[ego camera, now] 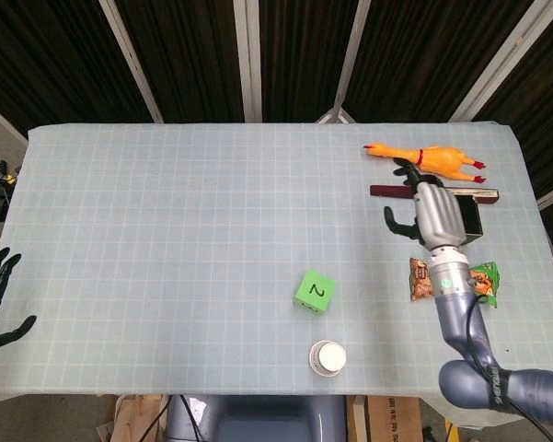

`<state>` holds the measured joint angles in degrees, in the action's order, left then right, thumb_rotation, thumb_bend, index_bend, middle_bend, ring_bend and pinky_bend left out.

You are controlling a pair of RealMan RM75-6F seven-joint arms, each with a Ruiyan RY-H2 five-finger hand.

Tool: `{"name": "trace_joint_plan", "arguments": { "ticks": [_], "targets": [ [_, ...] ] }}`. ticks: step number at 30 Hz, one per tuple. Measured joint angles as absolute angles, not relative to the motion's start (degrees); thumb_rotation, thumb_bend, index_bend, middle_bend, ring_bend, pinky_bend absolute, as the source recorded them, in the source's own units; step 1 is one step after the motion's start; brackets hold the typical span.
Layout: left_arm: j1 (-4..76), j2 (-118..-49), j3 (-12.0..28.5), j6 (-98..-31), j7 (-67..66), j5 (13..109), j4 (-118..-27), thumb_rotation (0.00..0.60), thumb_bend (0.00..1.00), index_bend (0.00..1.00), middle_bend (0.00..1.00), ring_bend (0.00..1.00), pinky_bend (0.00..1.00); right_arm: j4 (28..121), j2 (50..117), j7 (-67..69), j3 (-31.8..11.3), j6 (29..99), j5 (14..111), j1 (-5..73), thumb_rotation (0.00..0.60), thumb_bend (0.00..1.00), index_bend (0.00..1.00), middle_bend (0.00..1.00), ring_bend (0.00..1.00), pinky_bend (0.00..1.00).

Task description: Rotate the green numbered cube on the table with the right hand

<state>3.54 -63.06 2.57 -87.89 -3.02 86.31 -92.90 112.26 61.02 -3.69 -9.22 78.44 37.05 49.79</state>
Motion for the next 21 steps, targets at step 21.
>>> {"name": "trace_joint_plan", "arguments": {
  "ticks": [21],
  "targets": [
    [2.96, -62.55, 2.35, -88.41, -1.68, 86.49, -92.83, 0.600, 0.27, 0.00, 0.00, 0.00, 0.01, 102.16, 59.04, -2.40, 13.83, 95.47, 84.99, 12.28, 0.600, 0.36, 0.14, 0.13, 0.11, 0.09]
  ]
}}
